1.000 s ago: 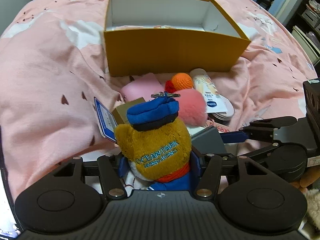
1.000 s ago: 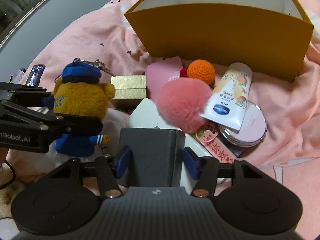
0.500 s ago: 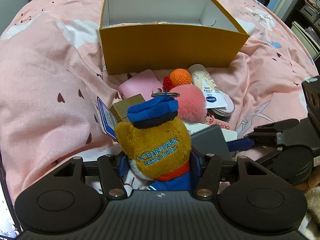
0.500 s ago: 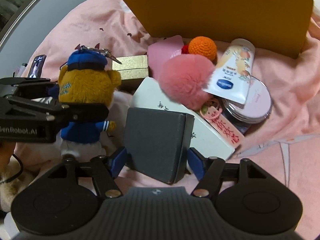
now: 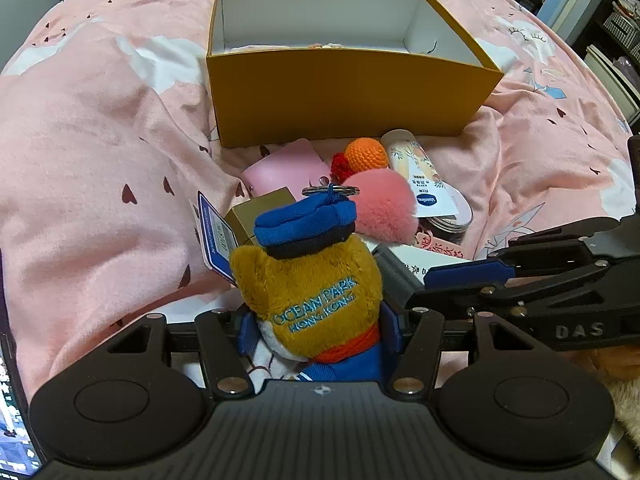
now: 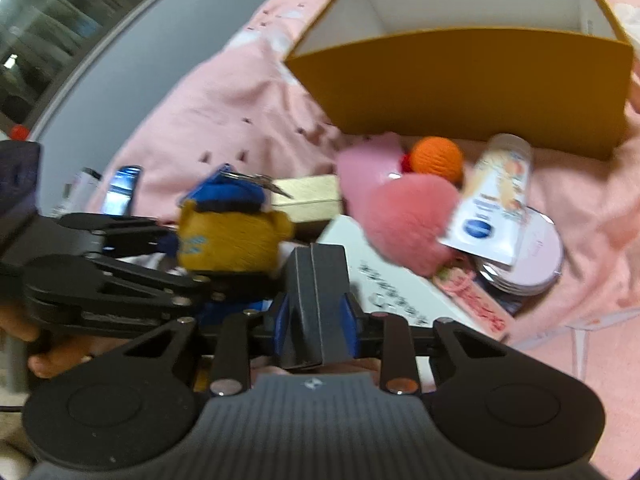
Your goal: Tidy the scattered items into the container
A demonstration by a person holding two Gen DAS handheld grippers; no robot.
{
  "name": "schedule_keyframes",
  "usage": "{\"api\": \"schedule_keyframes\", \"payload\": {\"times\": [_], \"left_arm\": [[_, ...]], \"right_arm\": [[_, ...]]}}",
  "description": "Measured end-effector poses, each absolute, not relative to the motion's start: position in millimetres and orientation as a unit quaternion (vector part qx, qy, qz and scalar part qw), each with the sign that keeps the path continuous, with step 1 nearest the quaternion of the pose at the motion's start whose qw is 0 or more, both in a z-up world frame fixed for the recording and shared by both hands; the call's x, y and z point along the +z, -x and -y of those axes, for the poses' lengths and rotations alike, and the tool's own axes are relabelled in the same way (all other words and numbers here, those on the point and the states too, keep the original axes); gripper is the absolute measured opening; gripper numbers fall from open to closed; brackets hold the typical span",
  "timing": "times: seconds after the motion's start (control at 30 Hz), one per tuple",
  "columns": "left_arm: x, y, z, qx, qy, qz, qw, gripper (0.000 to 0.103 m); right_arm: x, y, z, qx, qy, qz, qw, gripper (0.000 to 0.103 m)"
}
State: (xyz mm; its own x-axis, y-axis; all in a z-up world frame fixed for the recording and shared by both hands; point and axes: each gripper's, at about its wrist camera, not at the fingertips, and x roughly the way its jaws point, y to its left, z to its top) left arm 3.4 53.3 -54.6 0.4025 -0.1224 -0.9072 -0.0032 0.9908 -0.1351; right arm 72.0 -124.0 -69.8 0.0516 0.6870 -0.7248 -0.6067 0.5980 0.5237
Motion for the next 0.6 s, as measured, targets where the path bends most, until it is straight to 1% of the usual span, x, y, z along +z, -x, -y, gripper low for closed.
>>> {"api": "schedule_keyframes", "payload": {"times": [0.43,0.6], "left_arm": [[-51,-4,-74,-0.042,0.079,-0.553,0.828,0.067],[-56,-5,-76,-0.045,0.084,-0.555,0.827,0.067]], "right_arm": [[-65,-74,101,0.483,-0.048,-0.515,0.706,0.030],[-73,-79,106,0.471,-0.064,-0.522,0.708,0.033]]}}
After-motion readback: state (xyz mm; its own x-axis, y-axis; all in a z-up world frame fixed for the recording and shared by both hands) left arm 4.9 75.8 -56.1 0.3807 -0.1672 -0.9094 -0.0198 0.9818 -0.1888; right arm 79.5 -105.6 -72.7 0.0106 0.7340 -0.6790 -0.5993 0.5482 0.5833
